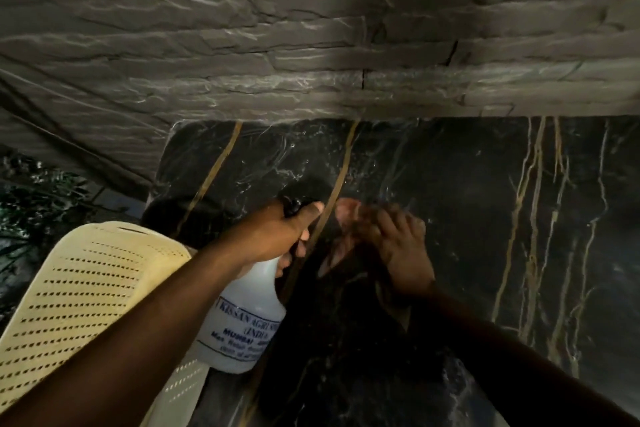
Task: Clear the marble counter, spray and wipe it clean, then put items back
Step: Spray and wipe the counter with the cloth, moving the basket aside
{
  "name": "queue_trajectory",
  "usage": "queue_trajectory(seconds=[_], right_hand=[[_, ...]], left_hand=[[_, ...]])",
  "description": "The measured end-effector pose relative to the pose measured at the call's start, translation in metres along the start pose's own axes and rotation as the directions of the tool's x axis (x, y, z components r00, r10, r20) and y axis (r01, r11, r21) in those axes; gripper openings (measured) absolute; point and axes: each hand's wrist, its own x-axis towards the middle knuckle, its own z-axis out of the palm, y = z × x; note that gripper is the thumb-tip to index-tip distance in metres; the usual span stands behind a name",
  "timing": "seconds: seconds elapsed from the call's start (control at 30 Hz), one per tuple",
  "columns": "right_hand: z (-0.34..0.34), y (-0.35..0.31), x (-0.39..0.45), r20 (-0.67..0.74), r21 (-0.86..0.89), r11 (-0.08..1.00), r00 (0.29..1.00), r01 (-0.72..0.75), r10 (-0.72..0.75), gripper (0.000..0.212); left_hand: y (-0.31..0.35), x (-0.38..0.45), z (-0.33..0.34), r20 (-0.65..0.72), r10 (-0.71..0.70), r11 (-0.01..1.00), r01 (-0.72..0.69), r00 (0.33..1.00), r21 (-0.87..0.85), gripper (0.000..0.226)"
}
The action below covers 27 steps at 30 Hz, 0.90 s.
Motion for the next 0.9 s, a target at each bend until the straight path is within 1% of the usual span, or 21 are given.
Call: queue_trajectory(seconds=[0.07,0.13,0.17,0.2,0.23,0.3,0.33,0.37,0.4,0.47,0.5,0.53,0.57,0.6,0.63,0.67,0.7,0.73,0.77,0.8,0.9], right_hand=[[0.009,-0.005,0.054,-0.058,-0.046,0.97,0.97,-0.24,0.237,0.042],[0.031,-0.045,0.079,-0.101,-0.016,0.927,0.923,-0.374,0.37,0.057],[0.039,-0.063,0.075,-0.077,-0.001,0.936,0.933,-0.352,0.351,0.064],[0.041,-0.078,0.061,0.003,0.005,0.965,0.965,-0.261,0.261,0.066],[0.042,-0.081,0.038,0.087,0.01,0.993,0.989,-0.119,0.118,0.062],[0.029,-0.044,0.01,0.14,0.036,0.992,0.982,0.12,-0.124,0.047],[0.02,-0.021,0.012,0.113,0.021,0.988,0.981,0.155,-0.156,0.044],[0.012,0.0,0.024,0.063,-0.015,0.993,0.992,0.114,-0.113,0.043],[0.006,0.014,0.043,0.01,-0.063,0.998,1.0,0.024,-0.024,0.043],[0.003,0.012,0.088,-0.094,-0.102,0.965,0.969,-0.24,0.231,0.041],[0.012,-0.003,0.104,-0.134,-0.053,0.939,0.934,-0.34,0.33,0.036],[0.019,-0.024,0.112,-0.139,0.018,0.921,0.911,-0.389,0.388,0.033],[0.028,-0.045,0.111,-0.099,0.08,0.92,0.915,-0.384,0.391,0.034],[0.034,-0.063,0.101,-0.018,0.113,0.939,0.944,-0.325,0.328,0.038],[0.038,-0.074,0.082,0.078,0.123,0.968,0.974,-0.22,0.212,0.042],[0.036,-0.074,0.063,0.164,0.137,0.984,0.982,-0.113,0.09,0.044],[0.031,-0.063,0.052,0.185,0.159,0.987,0.983,-0.019,-0.011,0.043],[0.026,-0.047,0.047,0.14,0.154,0.987,0.988,0.05,-0.072,0.041],[0.022,-0.031,0.048,0.068,0.107,0.992,0.995,0.072,-0.079,0.04],[0.02,-0.015,0.056,0.005,0.046,0.998,0.999,0.041,-0.041,0.041],[0.024,0.009,0.103,-0.09,-0.036,0.983,0.98,-0.181,0.177,0.04]], left_hand=[[0.002,0.005,-0.003,-0.006,-0.014,1.0,0.014,1.0,0.004,0.056],[0.005,0.012,-0.003,-0.008,-0.014,1.0,0.014,1.0,0.002,0.05],[0.01,0.015,-0.002,-0.005,-0.011,1.0,0.011,1.0,-0.007,0.048],[0.015,0.017,-0.003,-0.003,-0.012,1.0,0.011,1.0,-0.012,0.048],[0.018,0.019,-0.004,-0.003,-0.017,1.0,0.017,1.0,-0.004,0.05],[0.026,0.026,-0.01,0.001,-0.031,0.999,0.031,1.0,0.034,0.053],[0.027,0.028,-0.012,0.006,-0.03,0.998,0.029,1.0,0.059,0.053],[0.029,0.03,-0.013,0.012,-0.017,0.996,0.016,1.0,0.082,0.052],[0.03,0.032,-0.014,0.014,-0.001,0.995,-0.001,1.0,0.1,0.051],[0.034,0.037,-0.015,0.014,0.011,0.99,-0.013,1.0,0.138,0.051],[0.038,0.041,-0.017,0.012,0.007,0.987,-0.009,1.0,0.163,0.052],[0.042,0.045,-0.02,0.005,0.009,0.983,-0.01,1.0,0.181,0.052],[0.047,0.05,-0.024,-0.002,0.019,0.982,-0.019,1.0,0.188,0.052],[0.053,0.055,-0.027,-0.008,0.036,0.981,-0.034,0.999,0.192,0.051],[0.058,0.061,-0.03,-0.012,0.055,0.98,-0.052,0.998,0.19,0.05],[0.062,0.066,-0.034,-0.016,0.073,0.981,-0.068,0.997,0.183,0.049],[0.065,0.07,-0.038,-0.021,0.082,0.983,-0.077,0.996,0.168,0.05],[0.067,0.074,-0.041,-0.026,0.085,0.985,-0.08,0.996,0.152,0.051],[0.069,0.076,-0.043,-0.028,0.089,0.986,-0.084,0.996,0.142,0.053],[0.07,0.078,-0.045,-0.028,0.088,0.988,-0.083,0.996,0.133,0.054],[0.072,0.082,-0.045,-0.034,0.085,0.99,-0.08,0.996,0.116,0.052]])
